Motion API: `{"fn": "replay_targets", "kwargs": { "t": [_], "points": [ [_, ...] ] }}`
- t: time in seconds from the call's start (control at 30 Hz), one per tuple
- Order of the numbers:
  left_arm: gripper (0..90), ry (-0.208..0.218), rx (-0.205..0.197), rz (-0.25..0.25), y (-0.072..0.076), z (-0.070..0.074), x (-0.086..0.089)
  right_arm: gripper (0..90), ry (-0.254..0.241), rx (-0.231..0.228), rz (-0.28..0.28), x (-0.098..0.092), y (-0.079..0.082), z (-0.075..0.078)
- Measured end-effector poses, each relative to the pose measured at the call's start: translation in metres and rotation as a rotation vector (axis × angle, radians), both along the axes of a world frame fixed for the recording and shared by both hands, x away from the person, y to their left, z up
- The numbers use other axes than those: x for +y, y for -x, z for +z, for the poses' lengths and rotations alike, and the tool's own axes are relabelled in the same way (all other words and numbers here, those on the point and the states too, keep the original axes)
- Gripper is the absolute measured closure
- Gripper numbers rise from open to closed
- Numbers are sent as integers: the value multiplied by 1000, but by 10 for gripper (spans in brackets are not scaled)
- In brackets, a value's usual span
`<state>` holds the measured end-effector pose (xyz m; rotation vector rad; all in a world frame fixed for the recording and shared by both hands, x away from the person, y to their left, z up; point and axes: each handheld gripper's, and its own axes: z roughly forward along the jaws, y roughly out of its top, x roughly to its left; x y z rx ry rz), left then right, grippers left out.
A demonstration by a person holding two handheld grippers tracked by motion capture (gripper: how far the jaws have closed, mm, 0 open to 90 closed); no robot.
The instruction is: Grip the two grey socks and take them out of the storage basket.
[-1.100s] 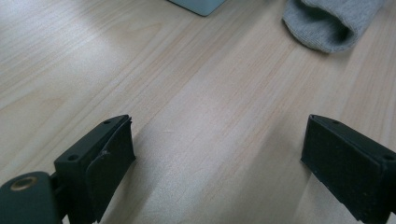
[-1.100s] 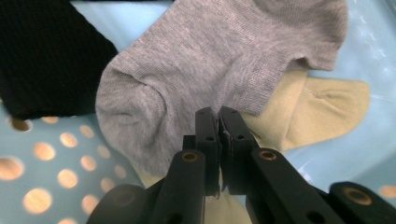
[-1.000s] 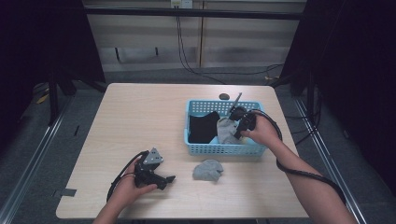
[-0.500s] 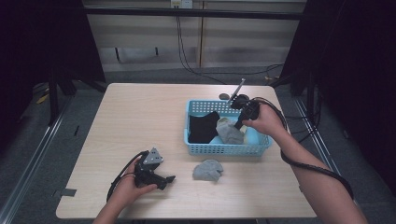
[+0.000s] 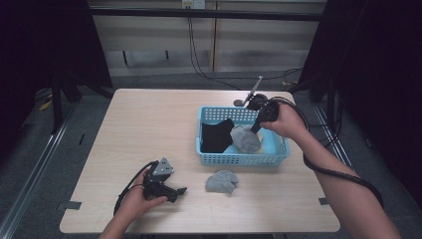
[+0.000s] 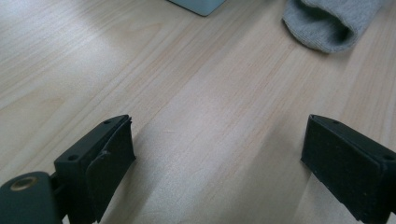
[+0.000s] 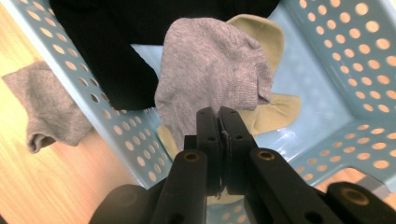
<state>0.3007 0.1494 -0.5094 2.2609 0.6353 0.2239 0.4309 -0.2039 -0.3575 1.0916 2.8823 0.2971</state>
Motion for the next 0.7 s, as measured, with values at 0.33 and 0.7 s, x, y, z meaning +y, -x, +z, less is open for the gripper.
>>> {"fn": "replay_targets", "kwargs": {
  "t": [0.33, 0.7],
  "points": [
    [85, -1, -1, -1, 0, 0, 0, 882, -25, -22, 31, 1, 5, 22],
    [85, -2, -2, 2, 0, 0, 0, 883, -47, -42, 88, 9, 18, 47]
  ]
}}
